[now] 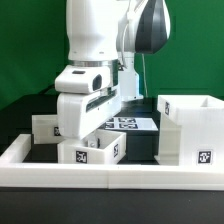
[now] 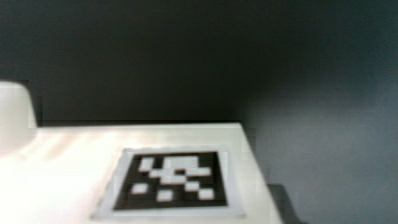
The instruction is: Assemble drawer
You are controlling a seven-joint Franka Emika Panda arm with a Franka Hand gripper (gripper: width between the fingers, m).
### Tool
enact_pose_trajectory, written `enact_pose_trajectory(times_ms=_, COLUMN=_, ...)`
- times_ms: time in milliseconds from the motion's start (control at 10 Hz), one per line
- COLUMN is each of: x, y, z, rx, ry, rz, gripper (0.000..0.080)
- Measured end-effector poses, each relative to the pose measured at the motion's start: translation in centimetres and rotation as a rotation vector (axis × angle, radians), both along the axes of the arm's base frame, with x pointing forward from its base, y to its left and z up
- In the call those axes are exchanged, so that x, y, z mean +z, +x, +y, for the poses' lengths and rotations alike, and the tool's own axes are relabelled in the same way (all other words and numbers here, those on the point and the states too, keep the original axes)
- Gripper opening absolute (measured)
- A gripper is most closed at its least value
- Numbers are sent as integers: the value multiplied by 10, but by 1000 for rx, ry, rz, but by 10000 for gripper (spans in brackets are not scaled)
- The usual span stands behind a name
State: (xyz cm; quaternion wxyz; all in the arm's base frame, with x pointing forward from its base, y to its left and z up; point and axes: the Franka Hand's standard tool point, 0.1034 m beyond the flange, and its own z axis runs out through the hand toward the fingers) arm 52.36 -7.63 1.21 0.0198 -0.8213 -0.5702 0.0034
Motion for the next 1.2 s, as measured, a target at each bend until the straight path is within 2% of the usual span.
enact_pose_trajectory(times_ms=400, x=1, y=6, z=18, rx=332, ry=-27, rz=-5, gripper=42)
enact_pose_trajectory(times_ms=500, x=1, y=10, z=25, rx=353, ry=-33, rz=-17, gripper=42)
enact_pose_trajectory(times_ms=900, x=-1, y=10, z=23, rx=349, ry=-38, rz=-41, gripper=42)
enact_pose_trajectory(times_ms=1200, x=2, y=18, z=40, rx=355, ry=-37, rz=-71, gripper=42)
